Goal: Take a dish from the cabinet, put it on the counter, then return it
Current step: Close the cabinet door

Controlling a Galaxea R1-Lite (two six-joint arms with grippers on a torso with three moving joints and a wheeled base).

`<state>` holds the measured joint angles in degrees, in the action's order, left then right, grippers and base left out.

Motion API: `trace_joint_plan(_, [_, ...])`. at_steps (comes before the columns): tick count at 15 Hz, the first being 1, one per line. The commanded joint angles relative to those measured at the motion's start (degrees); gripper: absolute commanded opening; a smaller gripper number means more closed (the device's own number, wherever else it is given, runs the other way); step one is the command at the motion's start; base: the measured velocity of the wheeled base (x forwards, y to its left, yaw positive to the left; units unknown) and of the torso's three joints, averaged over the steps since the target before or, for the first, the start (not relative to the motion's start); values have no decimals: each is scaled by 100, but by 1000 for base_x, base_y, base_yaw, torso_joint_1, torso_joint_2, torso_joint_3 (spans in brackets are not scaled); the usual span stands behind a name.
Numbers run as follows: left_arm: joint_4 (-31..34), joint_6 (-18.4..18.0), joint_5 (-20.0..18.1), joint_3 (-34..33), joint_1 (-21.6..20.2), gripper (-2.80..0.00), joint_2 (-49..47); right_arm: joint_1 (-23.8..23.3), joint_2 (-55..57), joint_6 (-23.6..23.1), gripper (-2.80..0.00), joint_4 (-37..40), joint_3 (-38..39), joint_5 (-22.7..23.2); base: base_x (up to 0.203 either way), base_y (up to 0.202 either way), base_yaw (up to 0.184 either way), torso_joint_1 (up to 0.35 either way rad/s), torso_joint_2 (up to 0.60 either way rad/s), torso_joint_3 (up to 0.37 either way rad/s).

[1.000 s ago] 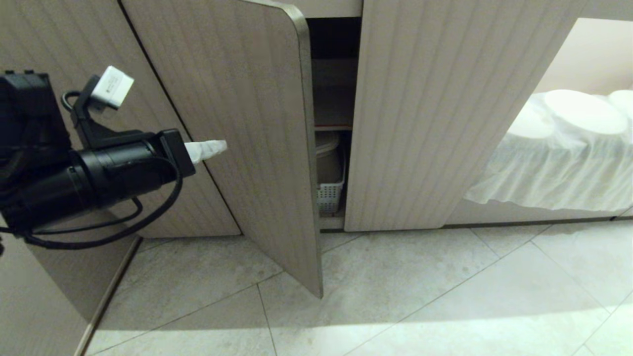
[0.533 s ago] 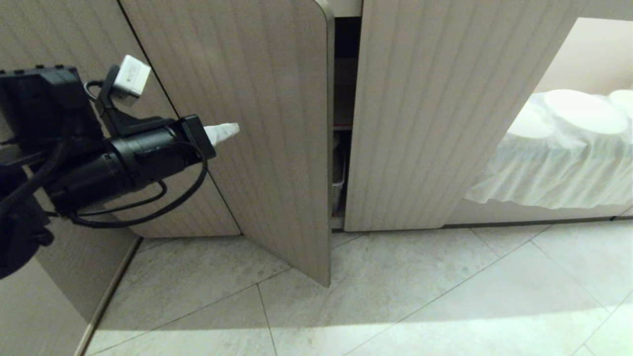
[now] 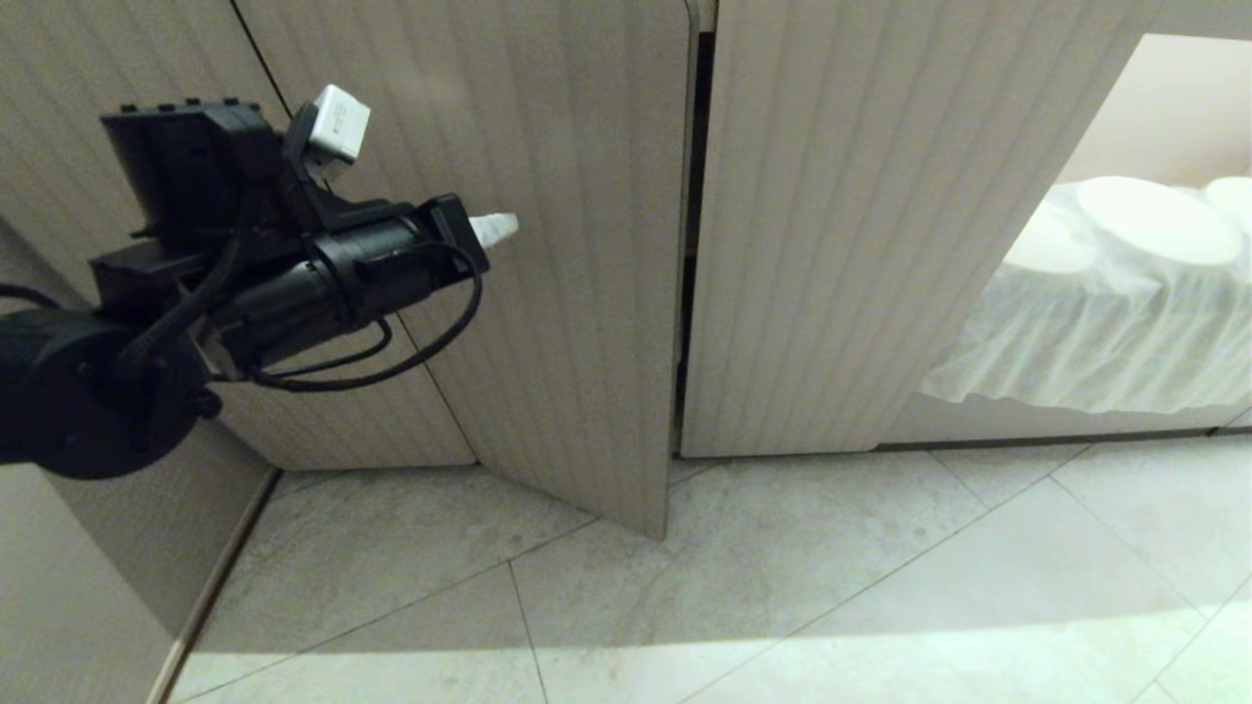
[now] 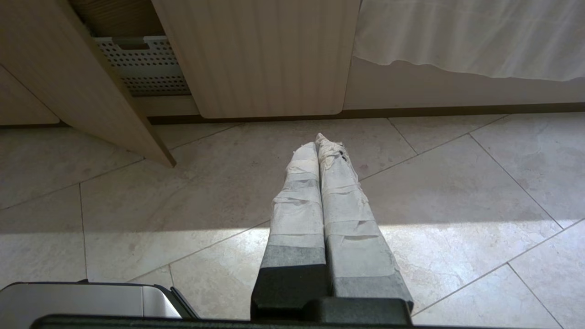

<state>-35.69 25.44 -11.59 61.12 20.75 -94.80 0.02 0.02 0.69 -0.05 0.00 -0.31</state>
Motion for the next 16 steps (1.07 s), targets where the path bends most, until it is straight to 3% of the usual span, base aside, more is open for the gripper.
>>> trace_joint_plan(1, [-9,14,-1,394,8,-280,-365,5,-2,1,-280,-1,0,-4,0,0,0,0,0,0])
trace_joint_plan(16, [36,-139,228,1874,105,-280,-1536,3,-2,1,-280,2,0,-4,0,0,0,0,0,0])
